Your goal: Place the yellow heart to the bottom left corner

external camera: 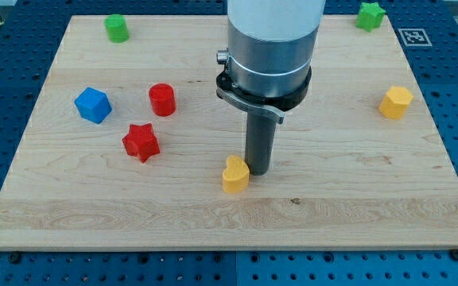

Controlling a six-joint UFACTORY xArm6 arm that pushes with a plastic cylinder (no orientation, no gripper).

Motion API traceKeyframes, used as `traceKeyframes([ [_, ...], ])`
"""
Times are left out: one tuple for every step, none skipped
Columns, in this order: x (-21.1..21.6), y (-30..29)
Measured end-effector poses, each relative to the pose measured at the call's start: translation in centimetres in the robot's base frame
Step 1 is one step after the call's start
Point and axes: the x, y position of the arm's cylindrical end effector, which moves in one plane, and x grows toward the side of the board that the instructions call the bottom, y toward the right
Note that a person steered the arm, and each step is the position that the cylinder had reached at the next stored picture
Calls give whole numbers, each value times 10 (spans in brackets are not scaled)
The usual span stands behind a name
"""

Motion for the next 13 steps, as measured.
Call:
traceKeyframes([
  [3,12],
  [20,-31],
  [30,-74],
  [30,-97],
  [28,-124],
  [20,-163],
  [14,-208],
  [14,-250],
  [0,-264],
  [4,-290],
  [20,-298],
  [31,-298],
  [42,-298],
])
